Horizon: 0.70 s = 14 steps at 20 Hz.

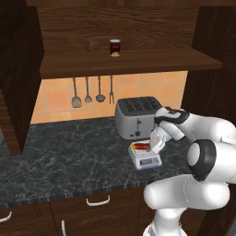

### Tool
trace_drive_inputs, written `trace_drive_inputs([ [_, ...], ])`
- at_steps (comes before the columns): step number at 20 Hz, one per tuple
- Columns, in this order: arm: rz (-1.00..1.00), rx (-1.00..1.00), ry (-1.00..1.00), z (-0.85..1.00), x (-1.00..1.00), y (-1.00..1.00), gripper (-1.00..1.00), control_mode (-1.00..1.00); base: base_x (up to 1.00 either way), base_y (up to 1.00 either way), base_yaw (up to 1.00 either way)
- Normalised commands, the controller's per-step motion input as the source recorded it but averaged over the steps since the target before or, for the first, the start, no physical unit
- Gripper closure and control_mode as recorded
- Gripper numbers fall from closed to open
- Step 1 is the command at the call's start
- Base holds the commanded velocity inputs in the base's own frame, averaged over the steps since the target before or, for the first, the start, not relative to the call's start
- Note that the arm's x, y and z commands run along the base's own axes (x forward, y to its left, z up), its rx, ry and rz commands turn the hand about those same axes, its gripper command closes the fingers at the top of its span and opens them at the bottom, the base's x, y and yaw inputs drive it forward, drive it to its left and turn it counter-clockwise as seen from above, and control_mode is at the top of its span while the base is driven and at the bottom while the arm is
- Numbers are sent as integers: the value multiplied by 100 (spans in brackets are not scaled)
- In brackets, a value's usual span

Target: Pick the bar and place it on the digital scale for weighing, and close the cabinet.

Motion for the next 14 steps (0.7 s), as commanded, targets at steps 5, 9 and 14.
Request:
trace_drive_inputs([
  [5, 1, 0, 0, -17, 19, -4, 100, -100, 0, 0, 0],
  [9, 0, 0, -5, -12, 4, 0, -100, -100, 0, 0, 0],
  [14, 0, 0, -5, 0, -1, 0, -100, -100, 0, 0, 0],
])
